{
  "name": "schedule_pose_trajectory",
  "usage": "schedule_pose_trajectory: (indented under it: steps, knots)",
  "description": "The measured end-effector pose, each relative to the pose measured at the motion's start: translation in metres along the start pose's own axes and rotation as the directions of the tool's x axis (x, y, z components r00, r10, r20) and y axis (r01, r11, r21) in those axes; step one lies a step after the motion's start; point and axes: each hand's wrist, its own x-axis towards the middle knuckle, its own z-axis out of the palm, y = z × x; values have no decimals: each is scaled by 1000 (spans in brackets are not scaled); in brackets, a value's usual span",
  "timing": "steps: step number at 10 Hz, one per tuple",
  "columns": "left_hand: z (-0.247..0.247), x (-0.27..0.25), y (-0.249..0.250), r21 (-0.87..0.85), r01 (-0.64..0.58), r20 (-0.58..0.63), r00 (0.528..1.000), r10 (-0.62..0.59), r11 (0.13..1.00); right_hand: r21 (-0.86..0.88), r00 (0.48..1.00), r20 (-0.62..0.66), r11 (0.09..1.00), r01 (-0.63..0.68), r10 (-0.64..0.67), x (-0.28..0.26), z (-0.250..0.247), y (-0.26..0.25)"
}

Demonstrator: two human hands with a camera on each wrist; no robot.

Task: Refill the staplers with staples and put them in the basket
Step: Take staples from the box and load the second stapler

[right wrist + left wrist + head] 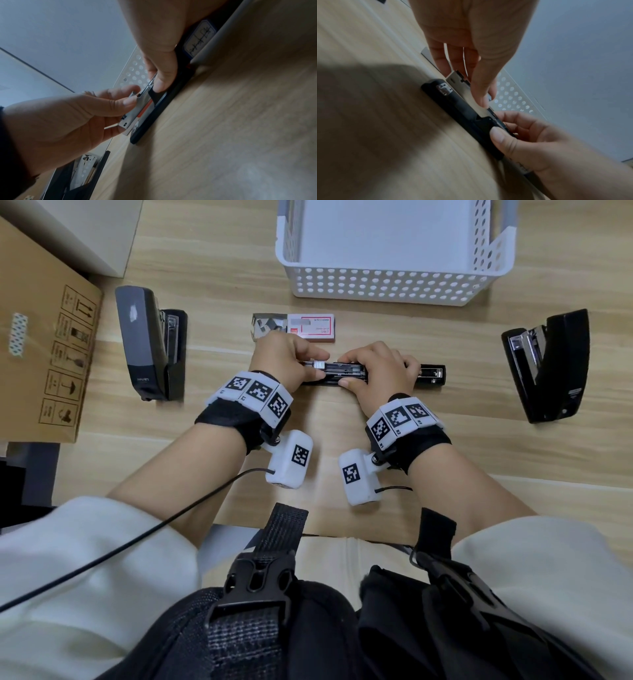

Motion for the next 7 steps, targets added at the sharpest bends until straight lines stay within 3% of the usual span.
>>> schedule_pose_trajectory:
  steps: [7]
  knots:
    - [0,9,-6,-10,63,57,996,-63,998,5,1000,-8,1000,7,-7,0,1,1]
